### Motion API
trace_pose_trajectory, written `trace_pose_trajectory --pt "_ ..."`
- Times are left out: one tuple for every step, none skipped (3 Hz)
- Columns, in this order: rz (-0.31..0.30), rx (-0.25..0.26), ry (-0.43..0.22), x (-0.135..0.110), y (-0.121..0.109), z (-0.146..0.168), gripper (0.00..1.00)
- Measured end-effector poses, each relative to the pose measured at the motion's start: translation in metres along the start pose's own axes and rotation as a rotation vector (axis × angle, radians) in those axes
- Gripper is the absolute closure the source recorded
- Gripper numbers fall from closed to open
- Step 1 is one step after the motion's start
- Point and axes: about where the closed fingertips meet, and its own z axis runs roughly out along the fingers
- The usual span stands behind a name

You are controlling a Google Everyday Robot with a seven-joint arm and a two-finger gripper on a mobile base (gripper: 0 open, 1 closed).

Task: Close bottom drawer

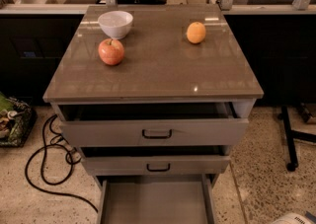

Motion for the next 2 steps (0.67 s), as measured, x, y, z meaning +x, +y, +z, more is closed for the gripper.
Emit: trace_pose_trajectory --pt "-0.060 -0.019 -0.030 -0.0037 0.0062 0.0343 0.00" --pt "-0.060 -0.019 -0.030 -0.0037 0.0062 0.0343 0.00"
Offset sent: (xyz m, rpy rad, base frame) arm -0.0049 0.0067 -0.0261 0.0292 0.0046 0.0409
